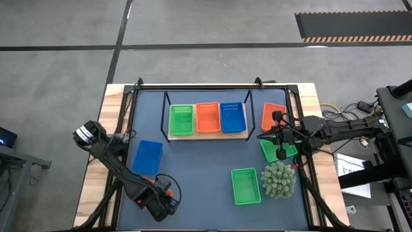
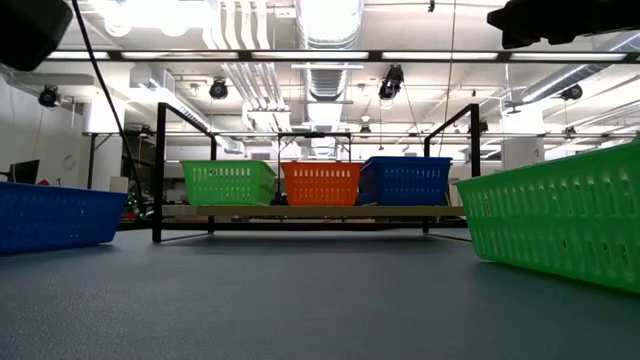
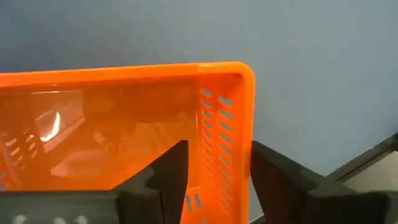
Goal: Stack baskets on shelf by color
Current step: Stack the bottom orange basket on top of the orange basket on the shelf
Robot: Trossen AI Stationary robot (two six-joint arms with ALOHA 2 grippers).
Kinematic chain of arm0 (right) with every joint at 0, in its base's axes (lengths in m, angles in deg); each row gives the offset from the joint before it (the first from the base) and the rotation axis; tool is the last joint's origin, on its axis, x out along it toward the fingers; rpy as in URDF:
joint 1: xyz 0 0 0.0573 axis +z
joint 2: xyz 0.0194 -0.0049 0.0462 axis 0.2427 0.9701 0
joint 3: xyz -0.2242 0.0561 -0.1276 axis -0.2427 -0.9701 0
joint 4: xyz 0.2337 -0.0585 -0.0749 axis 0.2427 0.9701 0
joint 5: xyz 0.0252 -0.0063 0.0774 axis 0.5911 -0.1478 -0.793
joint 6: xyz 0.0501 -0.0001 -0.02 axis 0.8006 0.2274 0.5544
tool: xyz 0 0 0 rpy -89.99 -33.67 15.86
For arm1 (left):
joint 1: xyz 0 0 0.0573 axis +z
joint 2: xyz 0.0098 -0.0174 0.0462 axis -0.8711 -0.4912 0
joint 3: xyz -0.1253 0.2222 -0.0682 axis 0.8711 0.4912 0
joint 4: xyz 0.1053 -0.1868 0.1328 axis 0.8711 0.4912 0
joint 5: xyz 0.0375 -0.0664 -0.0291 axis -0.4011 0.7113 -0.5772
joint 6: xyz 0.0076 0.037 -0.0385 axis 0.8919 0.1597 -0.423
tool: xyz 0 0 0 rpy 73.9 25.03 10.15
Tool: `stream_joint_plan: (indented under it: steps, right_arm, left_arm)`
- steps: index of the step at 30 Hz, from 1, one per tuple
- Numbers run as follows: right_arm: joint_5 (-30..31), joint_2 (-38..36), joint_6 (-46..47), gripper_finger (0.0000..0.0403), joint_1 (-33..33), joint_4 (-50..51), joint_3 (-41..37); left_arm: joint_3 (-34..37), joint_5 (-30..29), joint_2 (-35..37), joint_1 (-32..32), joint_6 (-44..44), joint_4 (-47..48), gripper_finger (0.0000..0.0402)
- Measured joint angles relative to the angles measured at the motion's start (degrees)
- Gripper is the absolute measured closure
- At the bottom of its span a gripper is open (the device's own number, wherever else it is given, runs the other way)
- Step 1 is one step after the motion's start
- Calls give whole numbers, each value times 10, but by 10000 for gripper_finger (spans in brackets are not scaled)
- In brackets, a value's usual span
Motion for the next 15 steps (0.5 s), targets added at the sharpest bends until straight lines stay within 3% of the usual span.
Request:
stream_joint_plan:
  steps: [4, 9, 13, 15]
  right_arm:
    - [0, 0, 0, 394, 0, 0, 0]
    - [0, 0, -2, 394, 0, 0, 0]
    - [0, 0, -3, 394, 0, 1, 0]
    - [0, 0, -3, 394, 0, 1, 0]
  left_arm:
    - [5, 0, 0, 0, 0, -3, 280]
    - [-5, 1, 0, 0, 0, -6, 383]
    - [-31, 4, 0, 0, 23, -21, 393]
    - [-60, 12, 0, 0, 80, -32, 397]
